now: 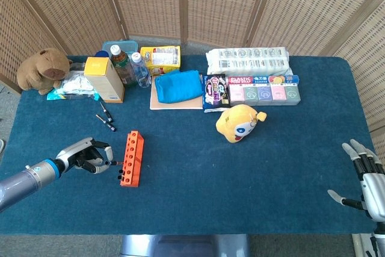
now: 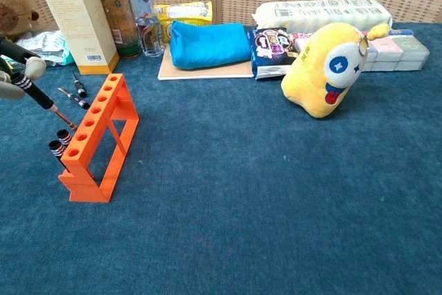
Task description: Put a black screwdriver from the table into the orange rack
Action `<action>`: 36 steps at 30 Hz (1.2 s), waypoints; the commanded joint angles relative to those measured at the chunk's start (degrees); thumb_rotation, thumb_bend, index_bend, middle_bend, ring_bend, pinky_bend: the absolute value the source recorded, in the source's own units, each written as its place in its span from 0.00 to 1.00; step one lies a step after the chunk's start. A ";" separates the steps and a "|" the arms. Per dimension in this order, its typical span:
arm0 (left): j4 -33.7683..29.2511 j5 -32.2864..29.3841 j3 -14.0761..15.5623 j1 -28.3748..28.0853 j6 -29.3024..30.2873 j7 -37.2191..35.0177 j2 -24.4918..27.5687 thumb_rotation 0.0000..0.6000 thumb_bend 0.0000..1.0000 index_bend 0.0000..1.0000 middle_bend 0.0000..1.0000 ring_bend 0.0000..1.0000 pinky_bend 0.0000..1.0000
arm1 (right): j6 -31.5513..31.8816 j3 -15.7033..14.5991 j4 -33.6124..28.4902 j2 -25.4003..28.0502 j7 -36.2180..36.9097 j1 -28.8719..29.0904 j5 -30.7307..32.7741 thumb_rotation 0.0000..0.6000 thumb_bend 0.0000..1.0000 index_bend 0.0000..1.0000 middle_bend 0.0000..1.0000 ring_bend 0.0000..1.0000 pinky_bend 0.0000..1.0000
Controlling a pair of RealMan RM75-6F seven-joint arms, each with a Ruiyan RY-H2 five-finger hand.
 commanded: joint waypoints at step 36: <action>2.27 0.00 3.00 -1.73 0.77 -1.65 -3.71 1.00 0.38 0.58 1.00 1.00 1.00 | 0.35 0.12 0.08 0.54 1.22 -0.18 0.10 1.00 0.13 0.04 0.02 0.00 0.00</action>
